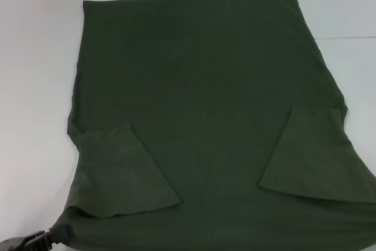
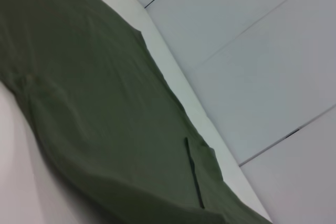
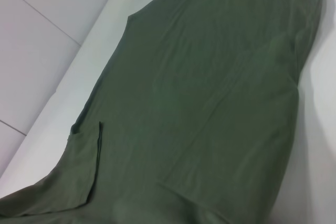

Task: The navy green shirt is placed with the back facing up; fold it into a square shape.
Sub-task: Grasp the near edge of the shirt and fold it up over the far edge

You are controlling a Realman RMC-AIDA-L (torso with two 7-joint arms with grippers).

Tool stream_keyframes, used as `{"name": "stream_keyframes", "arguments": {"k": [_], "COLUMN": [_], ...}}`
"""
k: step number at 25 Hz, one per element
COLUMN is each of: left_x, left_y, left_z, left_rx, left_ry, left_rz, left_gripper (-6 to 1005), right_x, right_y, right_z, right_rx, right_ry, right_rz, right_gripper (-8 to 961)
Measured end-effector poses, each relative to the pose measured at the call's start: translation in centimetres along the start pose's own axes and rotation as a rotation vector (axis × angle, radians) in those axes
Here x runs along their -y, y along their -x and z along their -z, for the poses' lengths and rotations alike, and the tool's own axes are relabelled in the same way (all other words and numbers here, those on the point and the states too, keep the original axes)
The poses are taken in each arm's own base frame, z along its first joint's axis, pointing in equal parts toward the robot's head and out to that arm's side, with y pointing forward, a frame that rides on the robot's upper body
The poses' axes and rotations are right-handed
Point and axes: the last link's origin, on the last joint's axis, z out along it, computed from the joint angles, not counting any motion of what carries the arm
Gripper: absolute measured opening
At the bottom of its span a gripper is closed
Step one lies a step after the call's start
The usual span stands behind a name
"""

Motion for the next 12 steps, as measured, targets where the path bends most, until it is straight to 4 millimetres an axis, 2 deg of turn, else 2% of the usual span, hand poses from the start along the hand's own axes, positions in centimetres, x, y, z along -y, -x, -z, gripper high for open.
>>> {"name": "stream_keyframes", "arguments": {"k": [6,9,12], "left_x": [-0.1,0.0,0.3], "left_y": [-1.6,-3.6,-6.6], "left_z": [-1.3,-2.7,-4.7], "left_rx": [0.005,0.011,0.016], "left_ry": [0.041,0.069,0.075], "left_rz": [-0.029,-0.063,-0.111], "left_gripper": [68,68,68], "right_x": [0.6,0.9,1.0], "right_y": [1.2,2.6,4.7], "right_z": [0.6,0.7,0.2], "right_rx": [0.053,0.116,0.173], "right_ry": [-0.034,-0.053,-0.060], "right_rz": [-0.003,0.005,0.032], "right_gripper": [65,65,66]}}
